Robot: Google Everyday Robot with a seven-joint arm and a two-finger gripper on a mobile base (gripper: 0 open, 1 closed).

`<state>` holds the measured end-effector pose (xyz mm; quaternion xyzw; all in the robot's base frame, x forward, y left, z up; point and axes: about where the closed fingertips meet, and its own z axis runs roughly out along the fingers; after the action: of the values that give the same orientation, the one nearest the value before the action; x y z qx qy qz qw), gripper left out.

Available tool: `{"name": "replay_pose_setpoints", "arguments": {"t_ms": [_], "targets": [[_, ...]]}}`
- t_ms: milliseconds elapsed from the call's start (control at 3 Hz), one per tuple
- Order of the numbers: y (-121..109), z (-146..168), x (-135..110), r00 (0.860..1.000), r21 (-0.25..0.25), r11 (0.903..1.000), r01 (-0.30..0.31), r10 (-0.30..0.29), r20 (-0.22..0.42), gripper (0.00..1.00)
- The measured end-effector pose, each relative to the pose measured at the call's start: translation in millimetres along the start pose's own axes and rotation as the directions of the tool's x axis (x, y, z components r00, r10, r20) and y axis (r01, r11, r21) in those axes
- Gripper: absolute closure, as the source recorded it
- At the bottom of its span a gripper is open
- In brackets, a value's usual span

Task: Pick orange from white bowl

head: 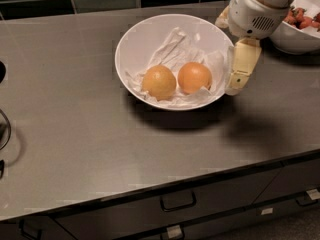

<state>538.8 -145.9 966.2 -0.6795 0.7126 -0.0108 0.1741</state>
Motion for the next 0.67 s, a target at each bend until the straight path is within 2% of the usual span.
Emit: {"name": "replay_pose_setpoints", "arguments": {"t_ms": [667], "targets": [[-15,27,-5,0.999,-0.045,0.9988,0.017,-0.015,0.035,0.0]]}}
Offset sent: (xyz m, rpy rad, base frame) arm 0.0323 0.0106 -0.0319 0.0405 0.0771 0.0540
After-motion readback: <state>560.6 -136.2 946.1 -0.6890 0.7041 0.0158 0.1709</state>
